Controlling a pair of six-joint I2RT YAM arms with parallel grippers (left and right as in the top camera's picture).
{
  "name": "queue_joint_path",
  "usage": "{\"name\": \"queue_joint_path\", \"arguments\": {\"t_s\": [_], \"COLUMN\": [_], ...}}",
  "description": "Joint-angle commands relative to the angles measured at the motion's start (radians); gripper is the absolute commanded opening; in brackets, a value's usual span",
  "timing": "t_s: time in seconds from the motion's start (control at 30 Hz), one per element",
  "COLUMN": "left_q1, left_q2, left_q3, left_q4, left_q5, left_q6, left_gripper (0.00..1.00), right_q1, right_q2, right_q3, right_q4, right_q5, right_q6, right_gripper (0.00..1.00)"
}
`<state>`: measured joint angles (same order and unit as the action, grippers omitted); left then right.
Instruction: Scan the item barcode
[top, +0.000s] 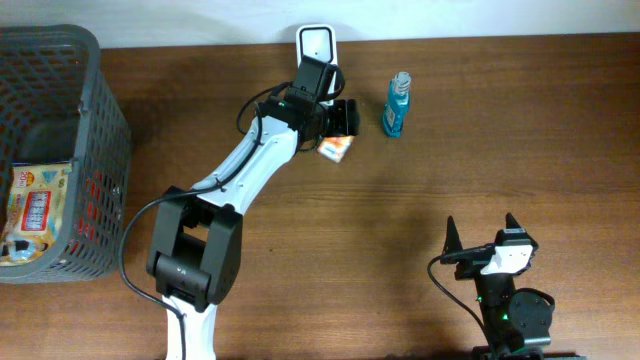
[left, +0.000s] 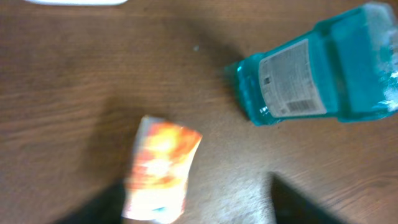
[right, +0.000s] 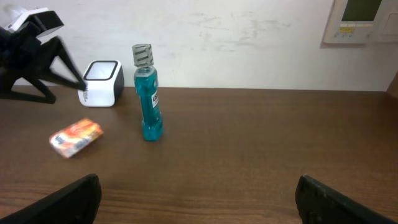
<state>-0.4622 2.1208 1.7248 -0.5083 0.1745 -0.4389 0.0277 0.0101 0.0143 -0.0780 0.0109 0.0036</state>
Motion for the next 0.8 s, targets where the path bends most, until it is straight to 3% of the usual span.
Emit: {"name": "queue_joint_path", "arguments": {"t_s": [0.0,0.1,0.17,0.23,0.3,0.4,0.43,0.5,0.6,0.77], "left_q1": [0.011,0.075,0.153,0.262,0.49,0.791,0.917,1.014,1.023,1.043], "left_q2": [-0.007,-0.149,-0.357,-0.568,-0.786,-0.903,-0.888,-0.784,-0.572,-0.34], "left_q3": [0.001,0.058,0.085,0.087,0.086,0.086,0.086,0.086,0.086,0.086], "left_q4": [-0.002,-0.088,-0.222,-0.32,-0.417,-0.478,-0.475,-0.46,-0.476,-0.579], "left_q5": [-0.006,-0.003,-0.011,-0.076,-0.18,-0.295,-0.295,-0.295,-0.299,-0.303], "left_q6": [-0.016,0.051,0.173,0.172,0.172,0.204,0.21,0.21,0.431,0.591], "left_gripper": [0.99,0.99,0.99,0.99,0.99,0.99,0.99,0.99,0.99,0.99], "right_q1": [-0.002,-0.002,-0.002,-0.002,-0.002,-0.002,-0.002,-0.002,-0.002,-0.002], "right_q2": [-0.007,-0.007,-0.007,-0.007,-0.007,-0.007,-0.007,-0.007,-0.007,-0.007], "right_q3": [-0.009,-0.009,-0.009,-0.009,-0.009,-0.009,-0.009,-0.009,-0.009,-0.009], "right_q4": [-0.003,-0.003,-0.003,-0.003,-0.003,-0.003,-0.003,-0.003,-0.003,-0.003], "right_q5": [0.005,0.005,0.005,0.005,0.005,0.005,0.005,0.005,0.005,0.005], "right_q6": [0.001,0.001,0.001,0.001,0.001,0.001,0.001,0.001,0.001,0.001], "right_gripper": [0.98,0.98,0.99,0.98,0.99,0.98,0.98,0.98,0.99,0.98]}}
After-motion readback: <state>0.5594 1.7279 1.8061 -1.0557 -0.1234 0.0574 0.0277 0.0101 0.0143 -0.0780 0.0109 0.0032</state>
